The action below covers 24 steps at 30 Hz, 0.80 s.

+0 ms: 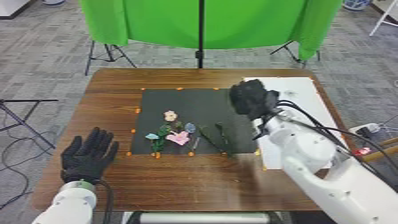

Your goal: Arrange flowers

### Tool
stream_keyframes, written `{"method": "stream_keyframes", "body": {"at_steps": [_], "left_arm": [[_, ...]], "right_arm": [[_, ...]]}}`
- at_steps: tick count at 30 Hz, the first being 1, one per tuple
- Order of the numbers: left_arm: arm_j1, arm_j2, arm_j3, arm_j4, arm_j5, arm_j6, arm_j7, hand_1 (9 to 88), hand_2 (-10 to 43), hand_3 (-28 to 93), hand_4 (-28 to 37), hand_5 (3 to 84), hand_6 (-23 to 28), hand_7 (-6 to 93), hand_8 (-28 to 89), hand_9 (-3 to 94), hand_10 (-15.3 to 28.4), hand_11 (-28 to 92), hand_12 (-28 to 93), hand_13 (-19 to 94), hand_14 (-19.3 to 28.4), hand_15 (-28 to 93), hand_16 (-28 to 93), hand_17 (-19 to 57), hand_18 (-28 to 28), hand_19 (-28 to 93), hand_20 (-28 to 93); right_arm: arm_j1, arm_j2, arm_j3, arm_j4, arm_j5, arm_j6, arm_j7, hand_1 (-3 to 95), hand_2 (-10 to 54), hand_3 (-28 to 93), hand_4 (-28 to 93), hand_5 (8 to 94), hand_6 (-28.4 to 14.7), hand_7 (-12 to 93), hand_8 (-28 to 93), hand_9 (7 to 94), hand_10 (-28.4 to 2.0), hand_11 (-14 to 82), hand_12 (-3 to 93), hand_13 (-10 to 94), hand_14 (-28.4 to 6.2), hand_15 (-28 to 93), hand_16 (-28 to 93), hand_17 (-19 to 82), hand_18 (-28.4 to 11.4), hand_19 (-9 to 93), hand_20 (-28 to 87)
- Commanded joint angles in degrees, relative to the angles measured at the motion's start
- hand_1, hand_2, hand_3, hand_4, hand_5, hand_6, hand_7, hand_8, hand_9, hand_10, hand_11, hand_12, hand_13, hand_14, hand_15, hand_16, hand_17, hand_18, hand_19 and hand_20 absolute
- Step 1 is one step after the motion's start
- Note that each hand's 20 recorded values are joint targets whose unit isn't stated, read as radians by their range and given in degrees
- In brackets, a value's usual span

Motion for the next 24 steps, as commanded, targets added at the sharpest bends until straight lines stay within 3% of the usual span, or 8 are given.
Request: {"method": "stream_keyframes", "body": {"at_steps": [1,10,13,15,17,20,22,24], "left_arm": [[1.35,0.06,0.35,0.57,-0.08,0.71,-0.64,29.2,15.9,82,-28.3,52.9,12.6,16.3,-11,43.8,17.5,32,11,32,18.1,50,-11,-7.9,15.5,45,17],[1.52,0.09,0.16,0.56,-1.62,0.02,-0.03,29.3,16.1,82,-28.3,52.8,12.3,16.4,-11,43.6,17.2,33,11,32,18.0,50,-11,-7.9,15.4,45,16],[1.72,0.11,0.11,0.64,-1.68,-0.67,-0.12,29.2,16.2,82,-28.3,52.7,12.3,16.4,-11,43.6,17.2,33,11,32,18.0,50,-11,-7.9,15.4,45,16],[1.81,0.11,-0.10,1.07,-2.11,-2.20,-0.30,29.2,16.3,82,-28.3,52.7,12.4,16.3,-11,43.6,17.2,33,11,32,18.0,50,-11,-7.9,15.3,45,16],[2.13,-0.01,-0.46,0.95,-3.00,-2.07,0.21,29.2,16.3,82,-28.3,52.5,12.2,16.3,-11,43.4,17.0,32,11,32,17.9,50,-11,-7.9,15.3,45,16],[2.55,0.11,-0.73,0.81,-2.89,-2.28,0.28,29.1,16.2,82,-28.3,52.4,12.2,16.3,-11,43.4,17.0,32,11,32,17.8,50,-11,-7.9,15.3,45,16],[2.71,-0.17,-1.22,0.98,-2.08,-3.11,-1.77,29.1,16.1,82,-28.3,52.4,12.1,16.3,-11,43.3,16.9,32,11,32,17.8,50,-11,-7.9,15.2,45,16],[2.78,-0.29,-1.42,1.00,-2.98,-3.54,-2.29,29.1,16.0,82,-28.3,52.0,11.9,16.2,-11,43.1,16.8,32,11,31,17.7,50,-11,-7.9,15.2,45,16]], "right_arm": [[3.76,-6.45,-6.93,5.74,-7.66,-0.05,-2.23,62.3,-9.5,71,-28,70.6,-0.6,25,-4,81.1,-11.1,14.5,41.6,70,-5.8,42,37,36,-21.9,90,39],[3.63,-7.94,-9.31,6.69,-10.10,-1.64,-3.63,61.3,-9.5,69,-28,69.1,-0.7,23,-4,78.7,-11.5,13.1,39.4,68,-6.4,43,37,35,-22.2,89,39],[2.91,-8.16,-8.77,6.38,-10.89,-4.09,-3.83,60.5,-9.5,69,-28,68.2,-0.6,22,-6,77.6,-11.5,12.3,38.5,67,-6.8,43,36,34,-22.4,89,40],[2.16,-8.60,-7.99,6.03,-10.92,-5.34,-2.79,60.3,-9.5,69,-28,67.9,-0.5,21,-8,77.3,-11.6,12.2,38.2,66,-6.9,43,36,34,-22.5,89,40],[1.87,-9.10,-7.46,6.10,-11.46,-6.45,-2.70,59.9,-9.5,69,-28,66.8,-0.4,20,-13,75.9,-11.6,12.4,36.4,66,-7.0,44,36,33,-22.5,88,40],[1.60,-9.15,-7.13,6.08,-11.53,-7.39,-2.51,59.7,-9.5,69,-28,65.3,-0.4,19,-14,72.0,-12.2,17.0,30.9,64,-7.1,45,35,32,-22.6,88,41],[1.28,-8.99,-6.86,6.16,-11.31,-7.24,-2.68,59.4,-9.5,69,-28,65.0,-0.6,19,-14,70.8,-12.6,18.7,29.0,63,-7.4,45,35,32,-22.8,87,41],[0.97,-8.96,-6.51,6.27,-11.79,-7.35,-2.60,58.7,-9.5,69,-28,64.6,-0.7,18,-14,69.6,-12.7,20.3,26.1,63,-7.6,46,34,31,-23.1,87,41]]}}
